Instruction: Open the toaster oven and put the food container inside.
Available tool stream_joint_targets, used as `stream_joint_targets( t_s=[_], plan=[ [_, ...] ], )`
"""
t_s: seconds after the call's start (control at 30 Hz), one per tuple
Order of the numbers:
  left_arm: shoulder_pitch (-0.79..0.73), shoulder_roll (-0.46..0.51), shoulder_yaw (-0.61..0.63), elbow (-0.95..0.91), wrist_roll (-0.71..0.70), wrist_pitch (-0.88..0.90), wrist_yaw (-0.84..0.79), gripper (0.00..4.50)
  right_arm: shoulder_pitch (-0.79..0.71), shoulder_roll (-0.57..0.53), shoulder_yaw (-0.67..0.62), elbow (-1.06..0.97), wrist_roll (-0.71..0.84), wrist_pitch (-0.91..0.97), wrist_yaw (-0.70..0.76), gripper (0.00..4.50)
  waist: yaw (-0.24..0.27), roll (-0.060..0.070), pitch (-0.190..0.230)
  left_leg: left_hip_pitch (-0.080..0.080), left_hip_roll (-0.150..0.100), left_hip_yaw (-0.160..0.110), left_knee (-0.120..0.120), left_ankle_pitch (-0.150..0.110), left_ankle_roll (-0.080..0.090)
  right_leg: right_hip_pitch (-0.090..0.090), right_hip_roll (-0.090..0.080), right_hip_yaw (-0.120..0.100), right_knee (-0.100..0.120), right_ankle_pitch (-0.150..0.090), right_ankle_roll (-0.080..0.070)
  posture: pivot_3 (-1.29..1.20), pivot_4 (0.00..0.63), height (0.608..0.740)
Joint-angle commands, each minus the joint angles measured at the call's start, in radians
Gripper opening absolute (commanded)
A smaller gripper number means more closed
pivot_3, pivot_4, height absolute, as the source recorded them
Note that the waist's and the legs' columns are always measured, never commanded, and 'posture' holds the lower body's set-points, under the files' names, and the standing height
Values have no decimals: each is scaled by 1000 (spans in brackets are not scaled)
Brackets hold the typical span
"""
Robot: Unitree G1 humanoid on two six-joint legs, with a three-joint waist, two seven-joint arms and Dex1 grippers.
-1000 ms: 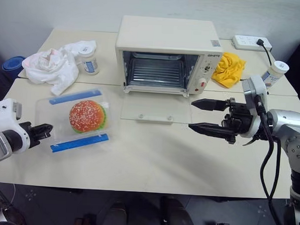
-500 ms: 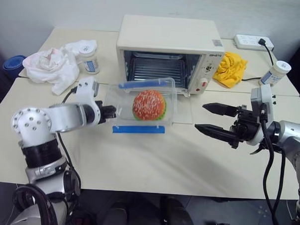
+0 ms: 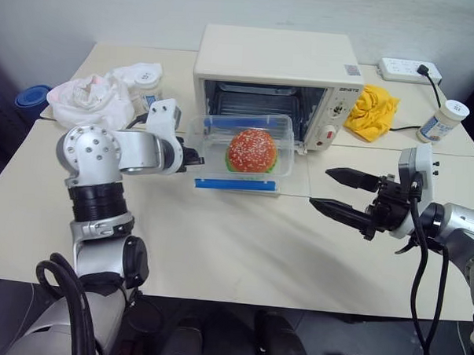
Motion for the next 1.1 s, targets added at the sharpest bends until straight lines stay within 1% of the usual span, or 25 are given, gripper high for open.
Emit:
stream_joint_targets(
  t_s=[0.03,0.13,0.2,0.23,0.33,0.4,0.43,0.5,0.57,0.6,0.63,0.67,0.73,0.77,0.83,0.87,0.9,0.97,1.0,1.1],
  plan=[
    [-57,-8,-11,18,67,-25,-64,1848,1,7,-17,-41,16,-27,-13,4500,-3,0,0,0,0,0,0,0,-1,0,0,0,0,0,0,0,150,740],
    [-75,4,-26,29,124,-48,-109,2743,8,10,-14,-48,12,-32,-23,4500,-10,0,0,1,0,0,-1,1,-1,0,0,0,0,0,0,0,150,740],
    [-54,9,-2,1,139,-76,-147,3306,32,6,-25,-63,17,-30,-30,4500,-11,0,0,1,0,0,-2,1,-1,0,0,0,0,0,0,0,150,740],
    [-43,12,3,-14,144,-88,-167,3306,41,4,-30,-69,19,-30,-31,4500,-10,0,0,1,1,0,-2,1,-1,-1,1,0,0,0,0,0,150,740],
    [21,37,33,-137,89,-91,-282,3306,86,-2,-70,-96,55,-13,-45,4500,-10,0,0,1,1,0,-3,2,-2,-1,0,1,0,0,0,0,150,740],
    [54,29,150,-197,16,-81,-353,3306,114,1,-81,-114,76,-4,-64,4500,-8,0,0,0,1,0,-3,2,-2,-2,0,1,0,0,0,0,150,740],
    [64,26,191,-218,-9,-82,-379,3306,123,3,-83,-119,84,-2,-72,4500,-7,0,0,0,1,0,-3,2,-2,-1,0,1,0,0,0,0,150,740],
    [89,58,245,-254,-73,-91,-468,3306,141,9,-78,-137,105,8,-96,4500,-8,0,0,0,1,0,-2,2,-2,-1,0,0,0,0,0,0,150,740],
    [144,150,258,-305,-184,-106,-664,2919,166,16,-60,-163,126,15,-113,4110,-11,0,0,0,1,0,-2,2,-1,-1,0,0,1,0,0,0,150,740],
    [192,212,229,-340,-222,-119,-777,2747,173,20,-44,-170,130,16,-118,3912,-16,0,0,1,1,0,-2,2,-1,-1,0,1,1,0,0,0,150,740],
    [259,289,165,-382,-228,-147,-889,2436,172,26,-24,-174,126,14,-125,3569,-21,0,0,1,1,1,-3,2,-2,-1,1,1,1,0,-1,0,150,740],
    [339,377,68,-432,-187,-213,-999,2171,166,32,-4,-171,117,13,-132,3266,-28,0,0,1,2,1,-4,2,-2,-1,1,0,1,-1,-1,0,150,740],
    [502,559,-148,-502,-19,-433,-1191,1534,150,33,50,-158,74,4,-131,2577,-35,1,0,3,2,1,-5,2,-2,-1,1,1,1,-1,-2,0,150,740],
    [550,609,-206,-512,32,-515,-1252,1274,142,34,74,-150,54,-2,-128,2277,-34,1,0,4,2,2,-5,2,-2,0,1,1,0,-1,-2,0,150,740],
    [580,624,-242,-503,45,-593,-1316,631,121,44,109,-130,31,-11,-125,1575,-30,1,0,5,2,2,-5,0,1,1,1,1,-1,-3,-5,0,150,740],
    [575,615,-258,-500,47,-617,-1331,390,109,52,121,-118,27,-14,-126,1282,-26,0,1,4,2,2,-5,0,3,1,1,1,-1,-4,-8,0,150,740],
    [566,603,-278,-496,57,-642,-1341,51,98,58,136,-110,17,-19,-123,898,-21,-1,1,1,2,-1,-4,1,3,1,1,0,-1,-4,-8,0,150,740],
    [535,565,-318,-479,75,-671,-1339,0,75,70,175,-93,-12,-32,-119,205,-11,-1,1,0,2,-1,-3,1,4,2,1,0,-3,-3,-8,0,150,740],
    [520,544,-332,-466,83,-680,-1333,0,62,77,195,-83,-31,-39,-121,42,-8,-1,1,1,1,-1,-3,0,5,2,0,0,-3,-2,-6,0,150,740],
    [474,487,-386,-414,133,-692,-1302,0,-1,110,276,-19,-136,-56,-168,42,-9,-1,1,0,1,-1,-3,-1,7,2,1,0,-3,0,-2,0,150,740]
  ],
)
